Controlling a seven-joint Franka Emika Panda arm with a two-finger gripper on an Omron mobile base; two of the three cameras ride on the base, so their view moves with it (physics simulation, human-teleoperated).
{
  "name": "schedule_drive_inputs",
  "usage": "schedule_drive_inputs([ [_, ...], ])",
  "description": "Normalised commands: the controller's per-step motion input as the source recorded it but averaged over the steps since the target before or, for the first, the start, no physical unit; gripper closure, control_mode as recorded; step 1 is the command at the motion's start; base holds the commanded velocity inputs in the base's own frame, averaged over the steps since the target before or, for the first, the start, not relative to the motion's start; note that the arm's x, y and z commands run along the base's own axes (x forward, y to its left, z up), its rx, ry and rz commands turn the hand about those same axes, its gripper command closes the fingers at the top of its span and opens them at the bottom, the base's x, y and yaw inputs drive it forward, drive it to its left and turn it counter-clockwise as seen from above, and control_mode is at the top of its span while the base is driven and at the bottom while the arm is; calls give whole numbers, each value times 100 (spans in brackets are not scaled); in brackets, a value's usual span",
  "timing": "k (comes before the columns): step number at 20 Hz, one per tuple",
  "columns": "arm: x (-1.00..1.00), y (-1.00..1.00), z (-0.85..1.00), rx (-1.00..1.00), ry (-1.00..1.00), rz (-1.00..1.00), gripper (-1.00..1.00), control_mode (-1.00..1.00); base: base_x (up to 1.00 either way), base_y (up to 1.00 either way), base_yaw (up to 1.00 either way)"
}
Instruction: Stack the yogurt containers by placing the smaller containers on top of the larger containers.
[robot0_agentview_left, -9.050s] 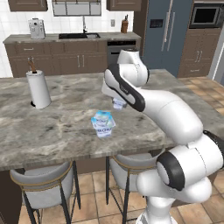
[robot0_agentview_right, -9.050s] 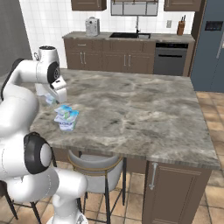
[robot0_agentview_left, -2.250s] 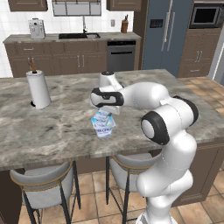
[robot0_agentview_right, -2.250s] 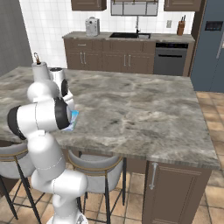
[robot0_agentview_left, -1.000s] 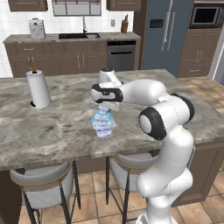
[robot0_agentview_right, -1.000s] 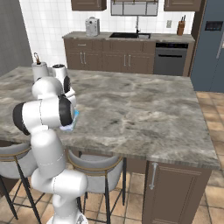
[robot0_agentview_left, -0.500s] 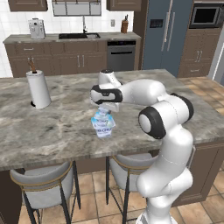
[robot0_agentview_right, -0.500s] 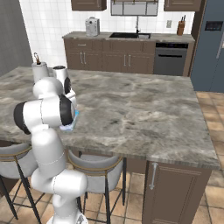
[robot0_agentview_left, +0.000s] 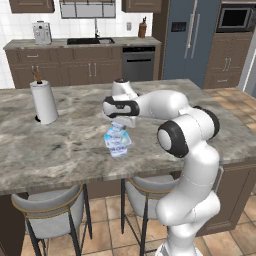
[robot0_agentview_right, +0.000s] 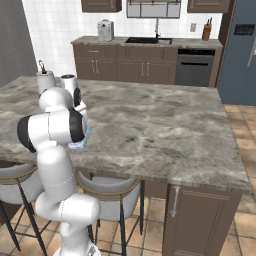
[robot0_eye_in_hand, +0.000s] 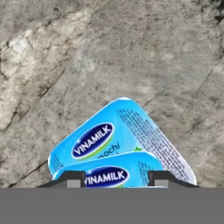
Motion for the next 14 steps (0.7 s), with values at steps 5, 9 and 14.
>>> schedule_drive_inputs([
  [5, 0, 7, -1, 0, 0, 0, -100, -100, 0, 0, 0],
  [9, 0, 2, 0, 0, 0, 0, -100, -100, 0, 0, 0],
  [14, -3, 0, 0, 0, 0, 0, -100, -100, 0, 0, 0],
])
